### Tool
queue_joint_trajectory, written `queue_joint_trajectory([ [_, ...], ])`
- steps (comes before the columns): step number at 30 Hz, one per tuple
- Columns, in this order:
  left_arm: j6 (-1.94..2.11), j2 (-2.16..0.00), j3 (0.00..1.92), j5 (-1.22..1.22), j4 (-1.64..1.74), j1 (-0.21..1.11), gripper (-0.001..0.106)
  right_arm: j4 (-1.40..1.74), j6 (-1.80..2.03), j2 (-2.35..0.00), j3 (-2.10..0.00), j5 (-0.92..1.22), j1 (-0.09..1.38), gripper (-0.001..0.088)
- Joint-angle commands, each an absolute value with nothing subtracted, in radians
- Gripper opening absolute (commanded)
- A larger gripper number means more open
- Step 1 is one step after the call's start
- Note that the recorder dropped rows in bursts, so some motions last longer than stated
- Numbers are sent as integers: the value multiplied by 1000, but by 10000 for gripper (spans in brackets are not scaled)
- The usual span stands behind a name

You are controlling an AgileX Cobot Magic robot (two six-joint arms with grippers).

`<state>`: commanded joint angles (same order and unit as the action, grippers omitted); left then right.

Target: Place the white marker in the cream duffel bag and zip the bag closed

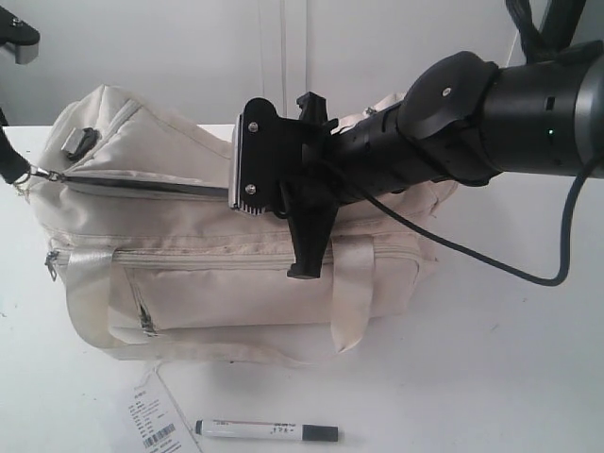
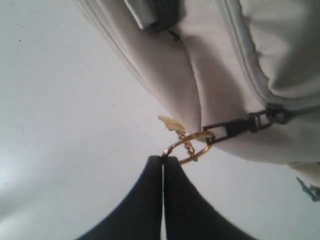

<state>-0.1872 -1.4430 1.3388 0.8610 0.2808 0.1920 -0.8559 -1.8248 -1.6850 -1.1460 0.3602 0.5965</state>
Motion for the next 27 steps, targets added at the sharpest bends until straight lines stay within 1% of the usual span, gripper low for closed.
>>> queue_joint_trajectory([
  [14, -192, -1486, 1337, 760, 244, 192, 0, -856, -1825, -1681, -1146, 369, 596, 0],
  [19, -179, -1491, 1337, 759, 227, 192, 1, -856, -1825, -1674, -1146, 371, 596, 0],
  [21, -179, -1491, 1337, 756, 204, 192, 68, -856, -1825, -1674, -1146, 371, 596, 0],
  [22, -179, -1491, 1337, 754, 197, 192, 120, -856, -1825, -1674, -1146, 374, 596, 0],
  [26, -170, -1489, 1337, 756, 172, 192, 493, -856, -1825, -1674, -1146, 377, 596, 0],
  [27, -157, -1489, 1337, 760, 174, 192, 567, -856, -1825, -1674, -1146, 377, 596, 0],
])
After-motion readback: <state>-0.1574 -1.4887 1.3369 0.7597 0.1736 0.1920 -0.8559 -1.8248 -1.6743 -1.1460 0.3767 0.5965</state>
